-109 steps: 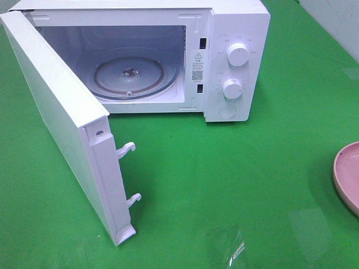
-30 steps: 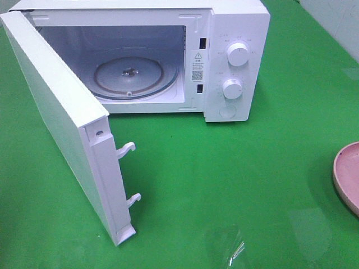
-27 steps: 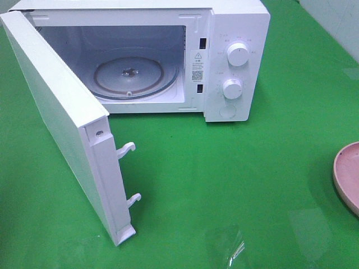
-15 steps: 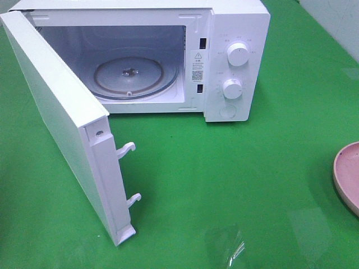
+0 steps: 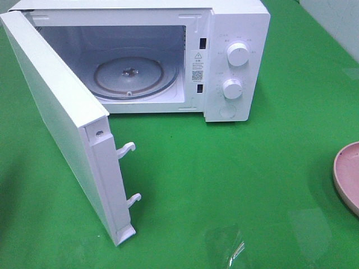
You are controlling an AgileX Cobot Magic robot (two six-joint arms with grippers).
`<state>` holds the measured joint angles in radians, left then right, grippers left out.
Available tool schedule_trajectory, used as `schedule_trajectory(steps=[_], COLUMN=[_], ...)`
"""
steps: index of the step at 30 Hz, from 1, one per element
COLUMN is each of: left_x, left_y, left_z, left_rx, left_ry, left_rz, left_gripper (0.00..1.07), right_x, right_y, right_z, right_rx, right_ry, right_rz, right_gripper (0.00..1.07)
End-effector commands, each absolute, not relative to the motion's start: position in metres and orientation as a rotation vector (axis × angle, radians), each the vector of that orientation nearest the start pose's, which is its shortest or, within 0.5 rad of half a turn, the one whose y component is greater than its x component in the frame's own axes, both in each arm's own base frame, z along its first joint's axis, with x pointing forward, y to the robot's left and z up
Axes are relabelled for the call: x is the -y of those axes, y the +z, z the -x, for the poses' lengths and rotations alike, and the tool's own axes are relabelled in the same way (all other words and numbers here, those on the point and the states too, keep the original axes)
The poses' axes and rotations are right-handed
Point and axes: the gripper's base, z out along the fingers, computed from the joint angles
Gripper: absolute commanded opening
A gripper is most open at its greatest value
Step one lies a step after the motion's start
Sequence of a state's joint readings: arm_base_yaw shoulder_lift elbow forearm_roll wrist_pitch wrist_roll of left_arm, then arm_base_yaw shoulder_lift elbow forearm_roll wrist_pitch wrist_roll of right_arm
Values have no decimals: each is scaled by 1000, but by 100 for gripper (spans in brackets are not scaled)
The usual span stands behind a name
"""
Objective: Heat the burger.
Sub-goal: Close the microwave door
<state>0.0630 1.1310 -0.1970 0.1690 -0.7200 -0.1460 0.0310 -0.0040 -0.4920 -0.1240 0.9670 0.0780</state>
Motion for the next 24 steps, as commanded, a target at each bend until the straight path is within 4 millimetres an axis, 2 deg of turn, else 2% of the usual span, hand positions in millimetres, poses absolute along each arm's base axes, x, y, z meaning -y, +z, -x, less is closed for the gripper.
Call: schedule_trajectory(steps=[1, 9, 13, 17, 24], left_x=[9, 18, 36, 51, 67], left_y=[203, 191, 186, 176, 164], left_z=[-196, -215, -227, -231, -234], left_rx=[-1661, -1715, -1742, -1768, -1777], left_ry=[-180, -281, -328, -339, -350], left_rz=[-84, -157, -203, -248, -212], left_gripper=[0, 0, 0, 0, 0], right_x=[9, 9, 9, 9, 9], right_y=[283, 283, 283, 283, 283], right_z=[5, 5, 5, 5, 5], right_rx=[-1918, -1918, -1918, -1918, -1918], right_ry=[-74, -74, -74, -74, -74], right_rz=[-49, -49, -49, -49, -49], right_gripper=[70, 70, 70, 70, 70])
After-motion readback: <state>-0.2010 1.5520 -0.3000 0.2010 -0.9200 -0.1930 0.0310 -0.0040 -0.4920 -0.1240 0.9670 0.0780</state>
